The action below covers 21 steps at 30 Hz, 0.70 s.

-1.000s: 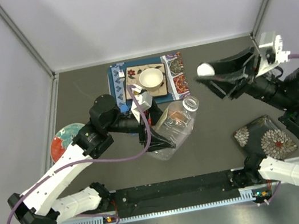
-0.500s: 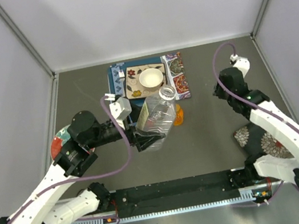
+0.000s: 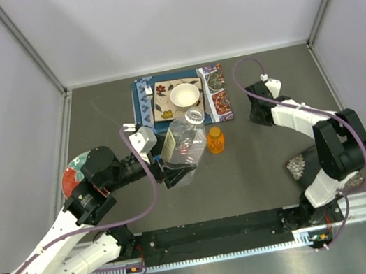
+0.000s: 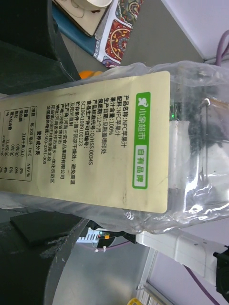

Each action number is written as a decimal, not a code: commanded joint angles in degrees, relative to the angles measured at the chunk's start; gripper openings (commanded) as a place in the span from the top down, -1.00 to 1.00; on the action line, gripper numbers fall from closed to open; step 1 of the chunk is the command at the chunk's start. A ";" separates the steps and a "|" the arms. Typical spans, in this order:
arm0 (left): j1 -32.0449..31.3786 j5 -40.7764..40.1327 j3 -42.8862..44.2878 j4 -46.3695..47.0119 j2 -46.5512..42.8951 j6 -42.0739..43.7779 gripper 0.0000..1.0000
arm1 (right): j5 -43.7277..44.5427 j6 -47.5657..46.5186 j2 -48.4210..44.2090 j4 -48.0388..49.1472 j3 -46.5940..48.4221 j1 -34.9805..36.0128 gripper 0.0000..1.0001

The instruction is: Unscrew the bottle caps

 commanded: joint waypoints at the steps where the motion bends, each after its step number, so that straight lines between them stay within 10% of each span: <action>1: 0.03 -2.20 -1.07 2.79 -1.59 -0.35 0.37 | 0.94 -0.56 4.70 1.55 3.40 -1.30 1.00; 21: 0.03 -1.50 -1.43 3.93 0.78 -0.44 0.35 | -4.59 -3.55 14.64 0.06 9.91 -6.49 0.65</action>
